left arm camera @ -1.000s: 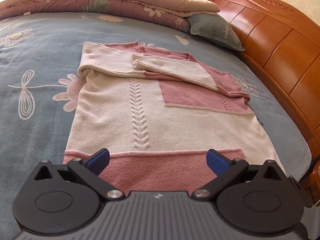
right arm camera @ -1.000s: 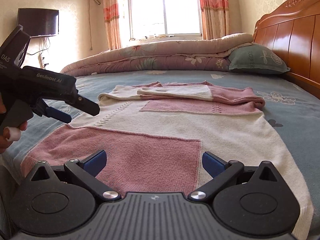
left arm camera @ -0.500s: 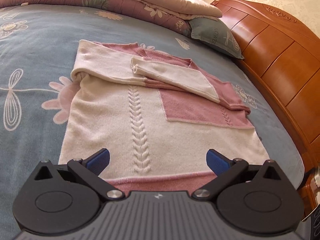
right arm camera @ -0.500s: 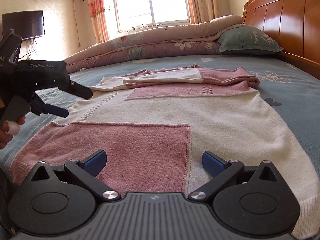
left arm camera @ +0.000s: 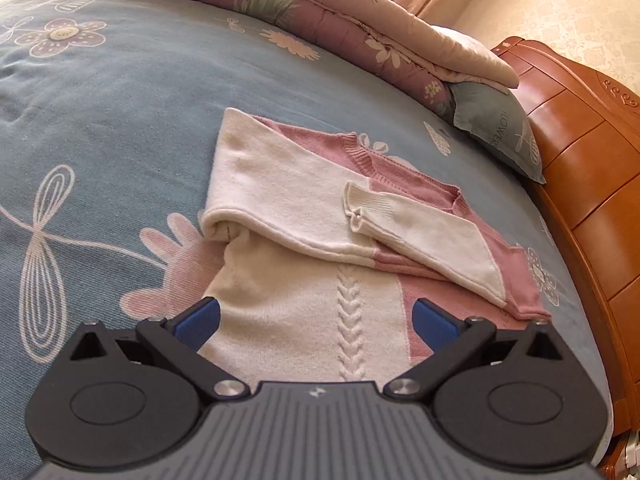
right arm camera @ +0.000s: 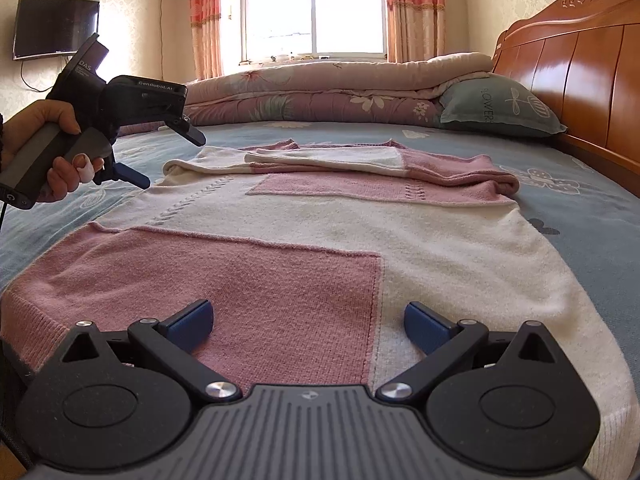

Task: Fold clothes
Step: 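Move both tools around to the sweater's pink ribbed hem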

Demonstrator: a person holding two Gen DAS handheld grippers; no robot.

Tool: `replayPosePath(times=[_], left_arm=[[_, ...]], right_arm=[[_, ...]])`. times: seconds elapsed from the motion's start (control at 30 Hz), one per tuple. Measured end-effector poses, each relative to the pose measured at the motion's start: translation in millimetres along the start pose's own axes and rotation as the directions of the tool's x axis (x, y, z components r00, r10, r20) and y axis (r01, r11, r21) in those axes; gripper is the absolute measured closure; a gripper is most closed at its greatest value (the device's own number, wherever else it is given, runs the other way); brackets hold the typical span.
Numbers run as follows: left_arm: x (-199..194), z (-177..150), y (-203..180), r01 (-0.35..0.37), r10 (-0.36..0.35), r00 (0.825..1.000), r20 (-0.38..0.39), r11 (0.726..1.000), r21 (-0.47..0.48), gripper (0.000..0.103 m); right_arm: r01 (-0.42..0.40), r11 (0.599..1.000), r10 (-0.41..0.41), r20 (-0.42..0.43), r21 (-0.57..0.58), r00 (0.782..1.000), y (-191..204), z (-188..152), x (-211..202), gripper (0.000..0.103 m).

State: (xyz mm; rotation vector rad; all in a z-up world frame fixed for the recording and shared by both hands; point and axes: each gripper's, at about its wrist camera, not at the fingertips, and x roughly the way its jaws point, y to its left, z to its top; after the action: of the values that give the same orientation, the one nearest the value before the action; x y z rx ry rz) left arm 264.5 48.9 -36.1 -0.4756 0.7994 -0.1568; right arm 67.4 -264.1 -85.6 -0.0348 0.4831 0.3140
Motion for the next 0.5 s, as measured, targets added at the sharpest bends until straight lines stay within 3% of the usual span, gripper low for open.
replayPosePath(times=[0.07, 0.13, 0.23, 0.3, 0.37, 0.5], left_arm=[[-10.6, -9.4, -13.4, 0.085, -0.084, 0.996, -0.026, 0.996, 0.024, 0.001], [-17.1, -24.5, -25.6, 0.105, -0.102, 0.993, -0.054, 0.993, 0.058, 0.001], [-13.6, -50.7, -34.0, 0.076, -0.065, 0.991, -0.116, 0.992, 0.098, 0.001], [-10.1, -64.6, -33.4, 0.039, -0.024, 0.989, -0.143, 0.994, 0.105, 0.001], [-10.8, -73.0, -30.3, 0.014, 0.0, 0.991, -0.131, 0.995, 0.103, 0.001], [-15.1, -75.2, -25.9, 0.012, -0.006, 0.994, -0.108, 0.999, 0.053, 0.001]], right_arm=[[0.004, 1.0, -0.004, 0.003, -0.004, 1.0, 0.8, -0.3, 0.5, 0.0], [0.004, 1.0, -0.004, 0.002, -0.009, 1.0, 0.8, -0.5, 0.6, 0.0], [-0.012, 1.0, 0.012, -0.031, 0.0, 0.999, -1.7, 5.8, -1.0, 0.0], [-0.062, 0.997, 0.065, -0.059, 0.053, 0.996, -10.3, 17.1, -4.0, 0.0], [-0.098, 0.99, 0.105, -0.064, 0.102, 0.992, -21.6, 29.2, -7.0, 0.0], [-0.096, 0.985, 0.107, -0.071, 0.142, 0.992, -48.2, 60.3, 4.8, 0.0]])
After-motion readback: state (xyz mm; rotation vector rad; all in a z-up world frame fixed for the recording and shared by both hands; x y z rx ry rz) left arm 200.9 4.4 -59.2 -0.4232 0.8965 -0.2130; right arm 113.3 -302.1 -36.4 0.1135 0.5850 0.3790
